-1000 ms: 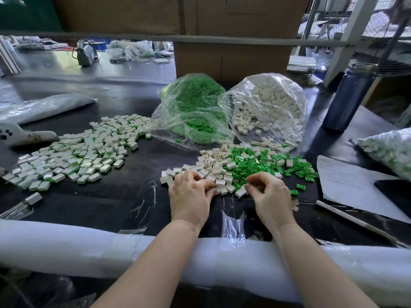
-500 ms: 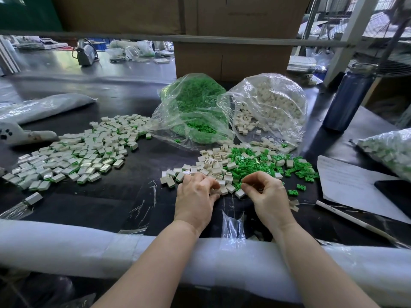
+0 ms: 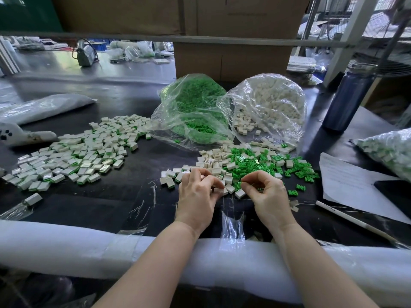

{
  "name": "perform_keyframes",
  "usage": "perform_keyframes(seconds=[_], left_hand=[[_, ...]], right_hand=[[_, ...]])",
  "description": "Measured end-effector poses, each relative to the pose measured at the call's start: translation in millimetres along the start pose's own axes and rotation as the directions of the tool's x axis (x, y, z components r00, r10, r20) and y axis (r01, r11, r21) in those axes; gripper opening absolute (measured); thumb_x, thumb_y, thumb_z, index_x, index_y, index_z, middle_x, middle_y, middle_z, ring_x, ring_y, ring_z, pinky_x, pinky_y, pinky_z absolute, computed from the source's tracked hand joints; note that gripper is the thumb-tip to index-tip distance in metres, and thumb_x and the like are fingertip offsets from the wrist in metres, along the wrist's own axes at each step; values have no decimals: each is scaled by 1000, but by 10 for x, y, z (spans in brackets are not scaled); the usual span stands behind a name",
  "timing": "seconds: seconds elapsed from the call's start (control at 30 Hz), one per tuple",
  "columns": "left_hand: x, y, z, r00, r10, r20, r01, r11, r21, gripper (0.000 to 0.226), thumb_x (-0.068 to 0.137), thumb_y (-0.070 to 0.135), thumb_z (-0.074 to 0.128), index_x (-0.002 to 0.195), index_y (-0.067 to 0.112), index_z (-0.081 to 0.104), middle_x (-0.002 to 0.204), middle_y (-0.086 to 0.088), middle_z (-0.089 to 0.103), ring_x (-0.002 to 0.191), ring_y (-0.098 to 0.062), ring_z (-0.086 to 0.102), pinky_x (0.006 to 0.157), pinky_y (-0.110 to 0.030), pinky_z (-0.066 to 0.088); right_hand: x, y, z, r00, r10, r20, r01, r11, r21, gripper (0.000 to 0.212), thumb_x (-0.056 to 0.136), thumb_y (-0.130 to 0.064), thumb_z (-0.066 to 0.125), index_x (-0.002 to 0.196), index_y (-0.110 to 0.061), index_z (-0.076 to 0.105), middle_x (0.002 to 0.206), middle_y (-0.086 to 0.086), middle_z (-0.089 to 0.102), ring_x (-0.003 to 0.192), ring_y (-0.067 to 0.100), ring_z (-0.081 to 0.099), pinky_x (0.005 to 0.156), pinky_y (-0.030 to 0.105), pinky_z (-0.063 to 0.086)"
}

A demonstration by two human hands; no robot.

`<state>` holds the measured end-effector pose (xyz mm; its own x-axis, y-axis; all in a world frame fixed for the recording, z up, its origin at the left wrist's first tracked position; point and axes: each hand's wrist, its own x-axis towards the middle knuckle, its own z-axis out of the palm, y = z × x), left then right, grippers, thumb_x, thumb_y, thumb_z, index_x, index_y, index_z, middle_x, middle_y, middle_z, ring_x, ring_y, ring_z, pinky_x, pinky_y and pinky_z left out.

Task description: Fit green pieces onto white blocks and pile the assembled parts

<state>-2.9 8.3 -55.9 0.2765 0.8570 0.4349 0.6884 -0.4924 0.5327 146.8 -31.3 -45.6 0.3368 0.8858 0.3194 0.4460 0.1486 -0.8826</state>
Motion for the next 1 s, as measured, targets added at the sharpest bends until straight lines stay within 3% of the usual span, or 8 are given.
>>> perform_keyframes(seconds=[0.07,0.17,0.3,0.47,0.6,0.77,0.9,1.0], left_hand=[[-5,35,-30,1000,21,0,-21,984,-175,6,84,15,66,89,18,64,94,10,49,91,-6,40,87,-13,31],[-18,71,-71,990,-28,141,90,886,-454,16,82,13,68,84,25,57,80,7,59,75,-4,55,74,-13,46],[3,78,-89,966,-91,241,223,761,-610,19,80,10,69,85,27,62,81,6,65,76,-6,61,77,-18,52],[16,63,-96,944,-110,310,303,658,-689,17,80,4,67,82,21,66,79,3,67,75,-12,64,76,-28,57],[17,47,-96,945,-94,315,297,652,-698,20,81,1,66,80,21,66,77,5,67,71,-8,64,71,-23,56],[20,31,-91,942,-119,315,315,643,-699,20,81,0,66,80,19,67,81,-3,68,76,-17,65,76,-31,57],[15,34,-81,937,-97,334,315,645,-696,18,82,-3,64,82,15,68,78,0,67,66,-2,63,65,-17,53],[13,29,-75,935,-87,343,307,683,-663,19,82,-2,64,80,16,68,74,-1,66,60,-1,60,65,-15,51]], right_hand=[[6,-18,-9,1000,-1,10,0,998,62,17,80,-3,70,75,-19,65,73,-7,65,68,-1,59,66,7,45],[10,-42,-11,999,10,37,-16,986,163,19,79,-1,70,74,-19,65,70,-7,66,65,-3,60,64,10,47],[2,-39,-8,992,41,117,-67,972,224,18,78,0,71,74,-17,67,69,-2,68,66,7,63,65,21,54],[-4,-46,-2,980,65,190,-111,964,242,17,78,1,70,73,-15,67,66,-1,68,62,10,63,62,24,54],[-19,-59,-1,968,69,243,-126,965,230,14,77,1,71,71,-12,68,61,-2,67,57,7,61,56,20,51],[-24,-54,9,955,88,284,-157,960,231,21,82,3,65,73,-16,69,62,-4,68,59,5,63,58,17,51],[-19,-36,20,955,83,283,-140,972,187,17,81,4,65,81,-13,64,63,0,63,57,10,58,58,23,52],[-14,-28,20,957,82,280,-126,982,144,20,79,6,67,80,-13,60,64,1,61,59,11,56,59,24,50]])
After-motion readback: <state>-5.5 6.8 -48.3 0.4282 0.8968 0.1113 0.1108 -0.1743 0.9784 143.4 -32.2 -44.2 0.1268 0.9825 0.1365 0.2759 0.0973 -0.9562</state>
